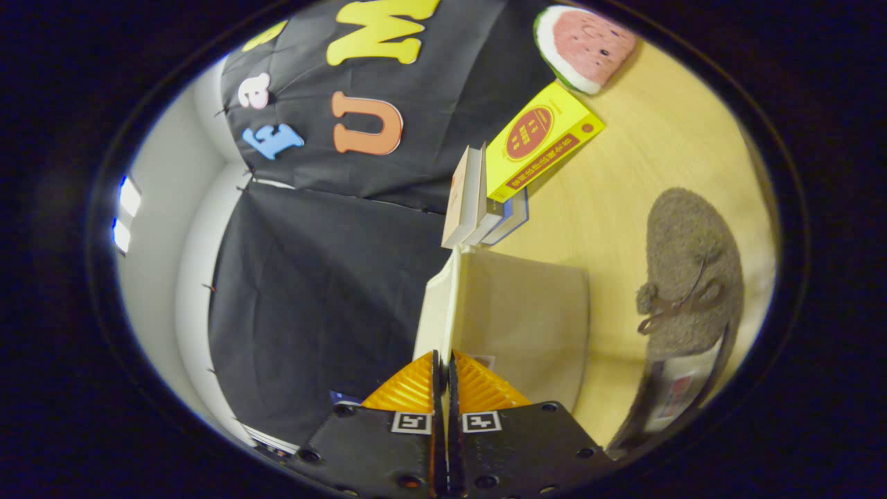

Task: Open the storage box then place both shoes into the box .Put the left shoe in first, then the right shoe, with the right side of both shoes facing outward in a uniform manner.

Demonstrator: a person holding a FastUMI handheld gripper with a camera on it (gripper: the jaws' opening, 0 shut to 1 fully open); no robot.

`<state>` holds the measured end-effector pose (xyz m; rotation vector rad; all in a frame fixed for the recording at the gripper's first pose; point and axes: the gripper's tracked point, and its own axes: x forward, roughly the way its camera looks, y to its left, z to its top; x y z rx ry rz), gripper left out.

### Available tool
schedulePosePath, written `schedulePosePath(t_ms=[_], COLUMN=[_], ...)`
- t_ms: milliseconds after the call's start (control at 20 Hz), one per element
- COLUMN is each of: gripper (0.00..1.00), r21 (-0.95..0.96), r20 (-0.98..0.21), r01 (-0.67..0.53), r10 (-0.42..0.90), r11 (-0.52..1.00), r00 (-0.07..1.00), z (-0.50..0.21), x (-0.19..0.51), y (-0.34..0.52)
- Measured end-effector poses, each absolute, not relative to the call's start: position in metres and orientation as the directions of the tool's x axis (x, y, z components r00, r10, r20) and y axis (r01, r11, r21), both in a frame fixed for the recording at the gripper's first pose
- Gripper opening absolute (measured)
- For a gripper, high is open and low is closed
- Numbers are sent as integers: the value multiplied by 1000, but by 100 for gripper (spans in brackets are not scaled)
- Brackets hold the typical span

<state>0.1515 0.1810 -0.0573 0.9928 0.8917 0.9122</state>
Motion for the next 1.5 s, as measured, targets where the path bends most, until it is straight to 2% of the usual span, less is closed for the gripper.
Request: schedulePosePath(t_ms=[100, 400, 750, 1050, 1200, 1300, 1450, 1500], gripper=[2, 4, 5, 5, 12, 12, 31, 46], r21=[909, 871, 846, 879, 877, 883, 881, 879], r20=[-225, -200, -155, -138, -165, -174, -207, -213], r01=[-255, -356, -441, -404, -401, -386, -370, -369], r10=[903, 905, 929, 947, 950, 951, 944, 941], r11=[330, 339, 300, 252, 264, 266, 293, 301], r00=[367, 375, 335, 291, 264, 257, 255, 262], z=[-53, 17, 85, 106, 100, 94, 79, 77], x=[153, 133, 120, 129, 132, 133, 134, 135], y=[178, 203, 275, 356, 398, 421, 441, 442])
